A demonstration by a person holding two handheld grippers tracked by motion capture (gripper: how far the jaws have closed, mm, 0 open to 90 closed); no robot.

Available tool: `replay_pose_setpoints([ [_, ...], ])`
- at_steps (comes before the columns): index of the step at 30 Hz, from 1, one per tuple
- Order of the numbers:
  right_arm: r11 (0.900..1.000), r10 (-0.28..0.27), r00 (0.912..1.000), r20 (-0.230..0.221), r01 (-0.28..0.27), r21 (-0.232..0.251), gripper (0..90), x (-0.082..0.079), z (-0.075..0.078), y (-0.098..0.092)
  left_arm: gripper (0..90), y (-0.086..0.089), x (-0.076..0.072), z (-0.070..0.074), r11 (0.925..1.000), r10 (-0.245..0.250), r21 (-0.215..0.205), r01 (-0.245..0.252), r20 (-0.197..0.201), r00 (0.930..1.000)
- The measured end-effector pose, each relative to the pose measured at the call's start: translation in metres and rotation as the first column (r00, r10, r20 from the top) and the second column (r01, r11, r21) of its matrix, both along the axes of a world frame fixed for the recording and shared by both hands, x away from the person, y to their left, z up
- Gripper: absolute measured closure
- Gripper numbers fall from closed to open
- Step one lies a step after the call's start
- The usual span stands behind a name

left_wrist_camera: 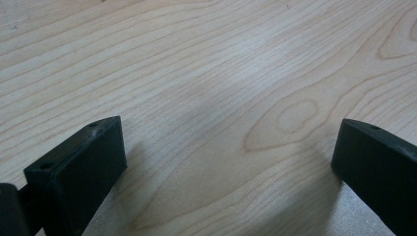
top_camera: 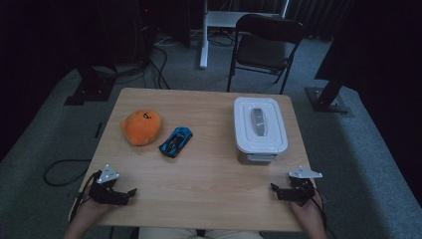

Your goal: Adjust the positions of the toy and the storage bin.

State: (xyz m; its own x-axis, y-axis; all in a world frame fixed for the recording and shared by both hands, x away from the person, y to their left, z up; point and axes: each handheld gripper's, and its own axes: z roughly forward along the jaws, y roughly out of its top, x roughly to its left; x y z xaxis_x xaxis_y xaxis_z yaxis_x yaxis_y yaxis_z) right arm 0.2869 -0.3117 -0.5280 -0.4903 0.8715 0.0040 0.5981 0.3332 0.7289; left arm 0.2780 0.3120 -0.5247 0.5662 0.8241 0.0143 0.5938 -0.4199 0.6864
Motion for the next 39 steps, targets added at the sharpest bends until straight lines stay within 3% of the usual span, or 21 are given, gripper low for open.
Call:
replay_pose_setpoints([
  [12,1.0,-0.018,0.9998,-0.001,0.018,0.002,13.9,0.0,0.0,-0.001,0.5,0.0,-0.001,0.0,1.0,0.009,0.004,-0.009,0.001,1.0],
  [18,1.0,-0.02,0.9998,-0.002,0.02,0.003,13.9,0.0,0.0,-0.001,1.0,0.0,0.001,0.002,0.9998,-0.012,0.013,0.012,-0.008,0.9999],
  [23,1.0,-0.019,0.9998,-0.002,0.019,0.003,13.9,0.0,0.0,-0.001,1.0,-0.002,0.004,0.003,0.9997,0.011,0.022,-0.011,-0.005,0.9999],
  [26,1.0,-0.019,0.9998,-0.001,0.019,0.003,13.9,0.0,0.0,-0.001,1.0,-0.002,0.006,0.005,1.0,0.008,-0.004,-0.008,-0.012,0.9999],
  [33,1.0,-0.019,0.9998,-0.001,0.019,0.003,13.9,0.0,0.0,-0.001,1.0,-0.015,0.018,0.011,0.9997,-0.019,-0.018,0.019,-0.023,0.9996],
  [39,1.0,-0.02,0.9998,-0.001,0.02,0.003,13.9,0.0,0.0,-0.001,1.0,-0.035,0.027,0.016,0.9979,-0.064,0.008,0.064,-0.024,0.9977],
])
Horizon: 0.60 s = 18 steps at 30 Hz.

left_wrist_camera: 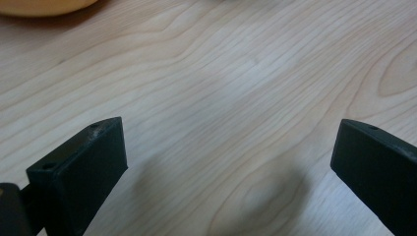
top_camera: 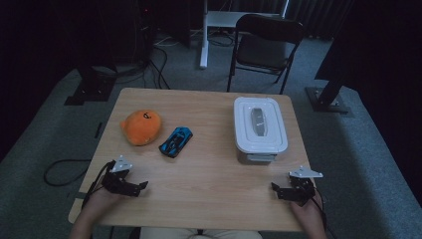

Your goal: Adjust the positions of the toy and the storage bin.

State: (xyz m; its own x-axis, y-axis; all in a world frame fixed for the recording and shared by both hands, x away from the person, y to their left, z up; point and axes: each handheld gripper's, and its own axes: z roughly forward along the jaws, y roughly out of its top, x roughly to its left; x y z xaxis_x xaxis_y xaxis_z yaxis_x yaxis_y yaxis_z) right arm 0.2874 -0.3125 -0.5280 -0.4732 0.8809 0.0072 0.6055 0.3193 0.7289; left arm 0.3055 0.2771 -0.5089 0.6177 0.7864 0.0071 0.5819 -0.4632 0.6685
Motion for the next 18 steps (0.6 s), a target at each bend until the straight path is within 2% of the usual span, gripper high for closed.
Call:
replay_pose_setpoints([
  [15,1.0,0.0,1.0,-0.001,0.0,0.0,13.9,0.0,0.0,0.0,2.4,-0.033,0.024,0.013,0.9975,-0.069,0.015,0.069,0.006,0.9976],
  [18,1.0,0.0,1.0,-0.001,0.0,0.0,13.9,0.0,0.0,0.0,2.4,-0.039,0.029,0.017,0.9971,-0.076,0.005,0.076,0.008,0.9971],
])
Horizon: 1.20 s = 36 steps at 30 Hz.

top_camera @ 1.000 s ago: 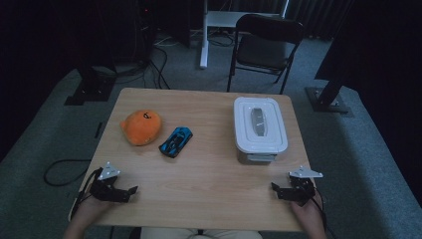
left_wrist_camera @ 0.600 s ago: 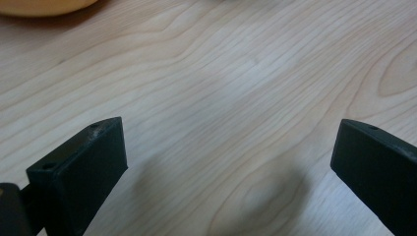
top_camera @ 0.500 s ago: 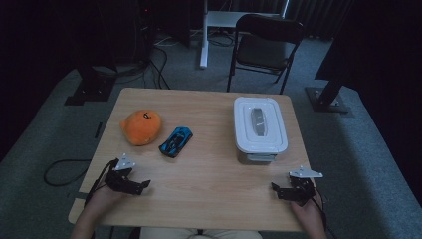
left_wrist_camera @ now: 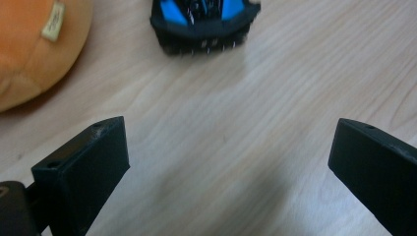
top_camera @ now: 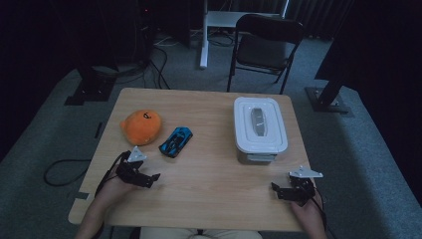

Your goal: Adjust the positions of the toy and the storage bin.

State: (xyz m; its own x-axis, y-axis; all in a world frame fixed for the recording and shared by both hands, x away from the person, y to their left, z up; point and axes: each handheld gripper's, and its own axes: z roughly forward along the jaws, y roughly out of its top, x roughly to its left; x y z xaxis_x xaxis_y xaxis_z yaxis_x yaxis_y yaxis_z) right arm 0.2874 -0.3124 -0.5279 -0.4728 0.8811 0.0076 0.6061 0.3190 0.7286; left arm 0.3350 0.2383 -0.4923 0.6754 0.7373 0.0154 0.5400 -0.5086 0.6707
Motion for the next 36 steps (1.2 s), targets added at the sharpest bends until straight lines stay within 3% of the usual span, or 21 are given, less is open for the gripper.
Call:
replay_pose_setpoints([
  [8,1.0,0.0,1.0,0.0,0.0,0.0,14.0,0.0,0.0,0.0,2.4,-0.016,0.014,0.009,0.9993,-0.037,0.002,0.037,-0.002,0.9993],
  [10,1.0,0.0,1.0,0.0,0.0,0.0,13.9,0.0,0.0,0.0,2.3,-0.02,0.018,0.007,0.999,-0.037,0.023,0.037,-0.003,0.9993],
  [20,1.0,0.0,1.0,0.0,0.0,0.0,13.9,0.0,0.0,0.0,2.3,-0.037,0.039,0.017,0.9978,-0.063,0.019,0.063,-0.013,0.9979],
  [29,1.0,0.0,1.0,0.0,0.0,0.0,13.9,0.0,0.0,0.0,2.4,-0.054,0.059,0.019,0.9974,-0.047,0.053,0.048,-0.021,0.9987],
  [36,1.0,0.001,1.0,0.001,-0.001,0.0,14.0,0.0,0.0,0.0,2.4,-0.066,0.077,0.017,0.9959,-0.03,0.084,0.034,-0.05,0.9983],
])
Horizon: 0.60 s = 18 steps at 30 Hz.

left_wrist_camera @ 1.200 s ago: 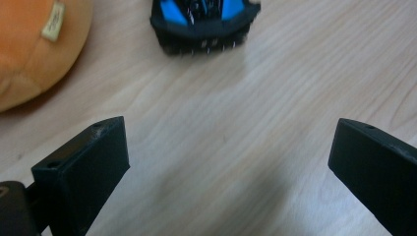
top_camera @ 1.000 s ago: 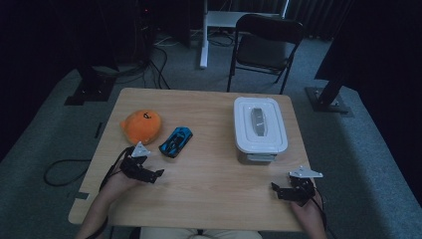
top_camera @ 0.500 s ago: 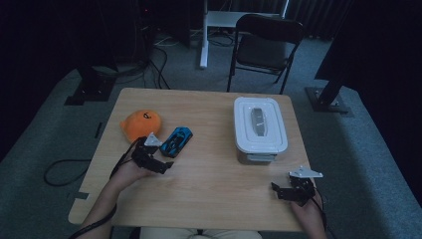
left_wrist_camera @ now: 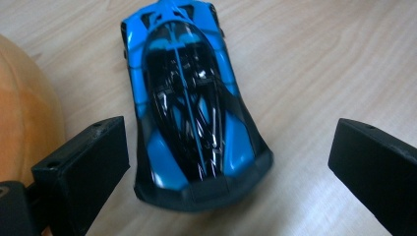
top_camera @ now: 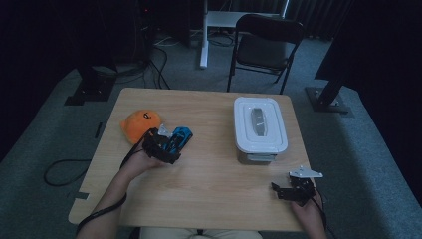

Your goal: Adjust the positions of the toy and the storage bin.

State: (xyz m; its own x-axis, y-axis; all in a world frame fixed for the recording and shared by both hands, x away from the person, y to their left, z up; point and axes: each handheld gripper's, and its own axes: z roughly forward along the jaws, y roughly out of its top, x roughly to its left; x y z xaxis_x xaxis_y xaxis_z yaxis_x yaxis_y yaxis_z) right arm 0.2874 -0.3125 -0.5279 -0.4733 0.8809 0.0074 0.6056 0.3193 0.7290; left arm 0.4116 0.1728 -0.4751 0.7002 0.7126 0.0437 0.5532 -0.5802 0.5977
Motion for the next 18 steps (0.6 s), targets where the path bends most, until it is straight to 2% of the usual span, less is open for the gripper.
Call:
replay_pose_setpoints([
  [5,1.0,0.001,1.0,0.0,-0.001,0.0,14.0,0.0,0.0,0.0,2.6,-0.009,0.011,0.006,0.9998,0.009,0.018,-0.009,-0.002,1.0],
  [6,1.0,0.002,1.0,-0.001,-0.002,-0.001,14.0,0.0,0.0,0.0,5.7,-0.011,0.014,0.007,0.9998,0.005,0.019,-0.005,-0.014,0.9999],
  [8,1.0,0.002,1.0,-0.001,-0.002,0.0,14.0,0.0,0.0,0.0,5.8,-0.015,0.019,0.007,0.9991,0.012,0.04,-0.012,-0.017,0.9998],
  [11,1.0,0.003,1.0,0.0,-0.003,0.0,14.0,0.0,0.0,0.0,5.8,-0.017,0.029,0.006,0.9987,0.035,0.039,-0.033,-0.051,0.9981],
  [15,1.0,0.003,1.0,0.0,-0.003,0.0,14.0,0.0,0.0,0.0,5.7,-0.021,0.039,0.003,0.9981,0.048,0.042,-0.045,-0.072,0.9962],
  [18,1.0,0.003,1.0,-0.001,-0.003,0.0,14.0,0.0,0.0,0.0,5.7,-0.025,0.045,-0.002,0.9957,0.069,0.069,-0.062,-0.099,0.9927],
])
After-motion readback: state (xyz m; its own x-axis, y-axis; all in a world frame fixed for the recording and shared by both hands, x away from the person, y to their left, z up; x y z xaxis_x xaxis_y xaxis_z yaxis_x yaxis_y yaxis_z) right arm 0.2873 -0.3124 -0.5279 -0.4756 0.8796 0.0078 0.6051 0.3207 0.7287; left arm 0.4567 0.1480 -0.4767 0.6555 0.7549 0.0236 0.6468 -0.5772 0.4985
